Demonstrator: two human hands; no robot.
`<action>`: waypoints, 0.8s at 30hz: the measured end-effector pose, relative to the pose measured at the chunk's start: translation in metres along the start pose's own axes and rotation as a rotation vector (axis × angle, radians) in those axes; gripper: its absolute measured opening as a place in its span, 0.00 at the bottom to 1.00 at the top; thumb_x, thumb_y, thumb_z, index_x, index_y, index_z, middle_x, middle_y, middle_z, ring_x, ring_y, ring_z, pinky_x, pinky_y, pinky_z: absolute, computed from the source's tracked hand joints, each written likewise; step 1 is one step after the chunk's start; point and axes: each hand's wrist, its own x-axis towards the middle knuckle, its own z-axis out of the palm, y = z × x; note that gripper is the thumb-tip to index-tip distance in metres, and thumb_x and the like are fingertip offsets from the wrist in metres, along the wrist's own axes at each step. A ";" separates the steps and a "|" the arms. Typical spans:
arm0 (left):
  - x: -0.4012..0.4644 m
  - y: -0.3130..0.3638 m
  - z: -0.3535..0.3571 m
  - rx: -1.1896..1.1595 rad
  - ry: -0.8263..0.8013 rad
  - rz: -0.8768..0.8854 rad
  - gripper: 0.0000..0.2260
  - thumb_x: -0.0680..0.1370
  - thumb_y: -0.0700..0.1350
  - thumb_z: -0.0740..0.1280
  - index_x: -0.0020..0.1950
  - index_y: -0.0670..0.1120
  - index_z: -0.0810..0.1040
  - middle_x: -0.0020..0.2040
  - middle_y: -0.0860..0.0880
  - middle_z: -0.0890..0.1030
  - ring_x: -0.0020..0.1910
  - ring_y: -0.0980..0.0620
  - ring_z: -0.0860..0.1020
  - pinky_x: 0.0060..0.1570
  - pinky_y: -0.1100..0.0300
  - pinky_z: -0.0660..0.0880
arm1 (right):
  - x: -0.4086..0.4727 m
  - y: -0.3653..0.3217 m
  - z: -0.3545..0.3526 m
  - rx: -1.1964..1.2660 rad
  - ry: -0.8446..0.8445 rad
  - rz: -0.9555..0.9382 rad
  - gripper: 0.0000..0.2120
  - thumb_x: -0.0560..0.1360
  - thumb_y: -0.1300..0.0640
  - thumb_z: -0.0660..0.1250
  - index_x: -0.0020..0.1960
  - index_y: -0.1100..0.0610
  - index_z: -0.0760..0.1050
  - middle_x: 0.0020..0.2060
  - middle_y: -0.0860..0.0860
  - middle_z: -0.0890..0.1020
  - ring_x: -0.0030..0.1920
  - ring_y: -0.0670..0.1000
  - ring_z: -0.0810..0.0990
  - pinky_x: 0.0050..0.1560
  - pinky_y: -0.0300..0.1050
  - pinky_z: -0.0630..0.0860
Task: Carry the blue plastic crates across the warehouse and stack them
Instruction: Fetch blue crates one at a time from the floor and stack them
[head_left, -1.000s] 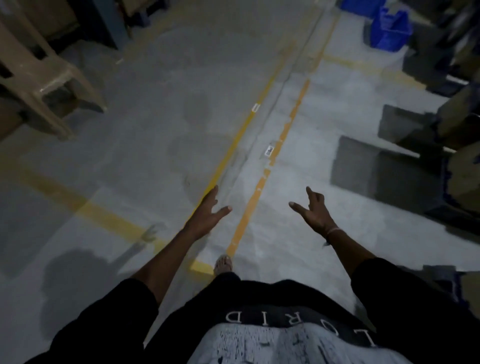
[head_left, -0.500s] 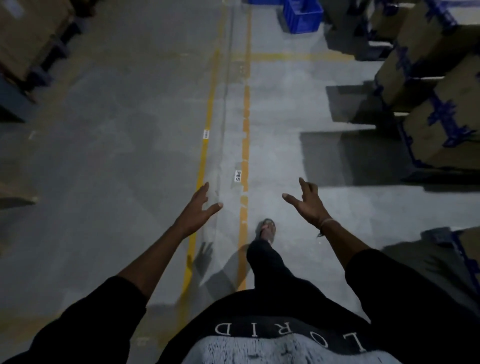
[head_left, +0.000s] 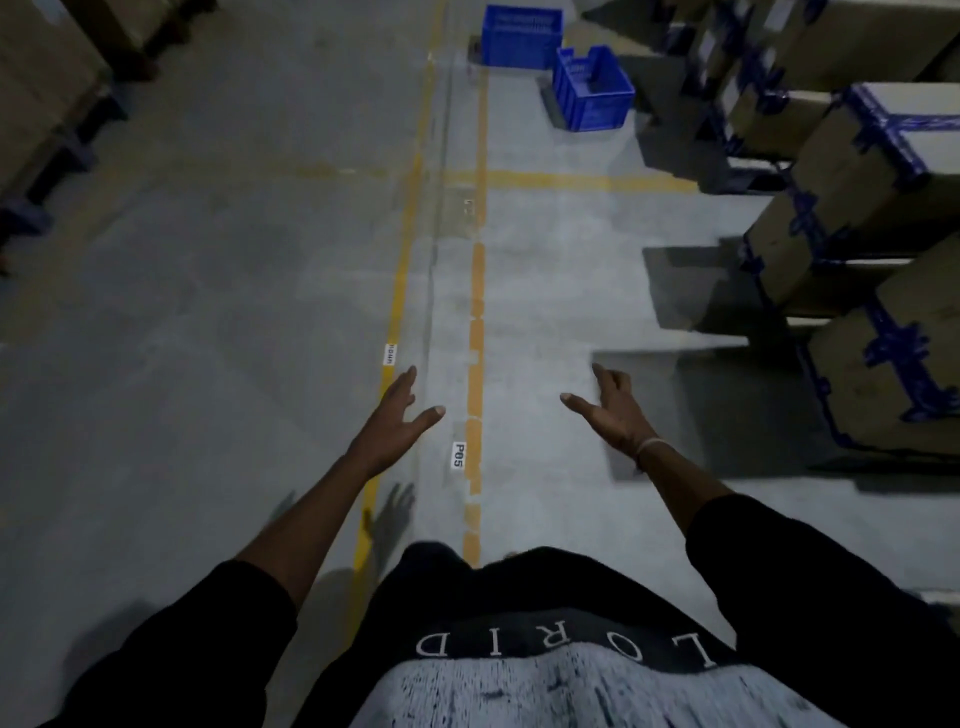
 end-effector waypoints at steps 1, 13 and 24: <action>0.020 0.004 -0.006 0.002 -0.001 0.005 0.40 0.77 0.62 0.70 0.83 0.56 0.52 0.82 0.55 0.55 0.77 0.54 0.64 0.75 0.48 0.65 | 0.020 -0.009 -0.004 -0.001 -0.001 0.000 0.46 0.71 0.34 0.69 0.79 0.54 0.55 0.75 0.49 0.56 0.74 0.54 0.64 0.73 0.49 0.62; 0.332 0.045 -0.133 0.073 -0.090 0.022 0.42 0.75 0.63 0.70 0.83 0.57 0.52 0.83 0.55 0.52 0.78 0.53 0.63 0.73 0.47 0.68 | 0.289 -0.116 -0.012 0.056 0.086 0.093 0.46 0.70 0.35 0.70 0.78 0.55 0.56 0.74 0.48 0.56 0.70 0.55 0.69 0.70 0.49 0.67; 0.575 0.135 -0.249 0.210 -0.249 0.121 0.41 0.75 0.63 0.70 0.82 0.60 0.52 0.83 0.58 0.49 0.78 0.54 0.62 0.73 0.47 0.68 | 0.483 -0.221 -0.035 0.213 0.219 0.151 0.52 0.64 0.29 0.70 0.78 0.54 0.56 0.74 0.46 0.54 0.72 0.57 0.68 0.69 0.57 0.70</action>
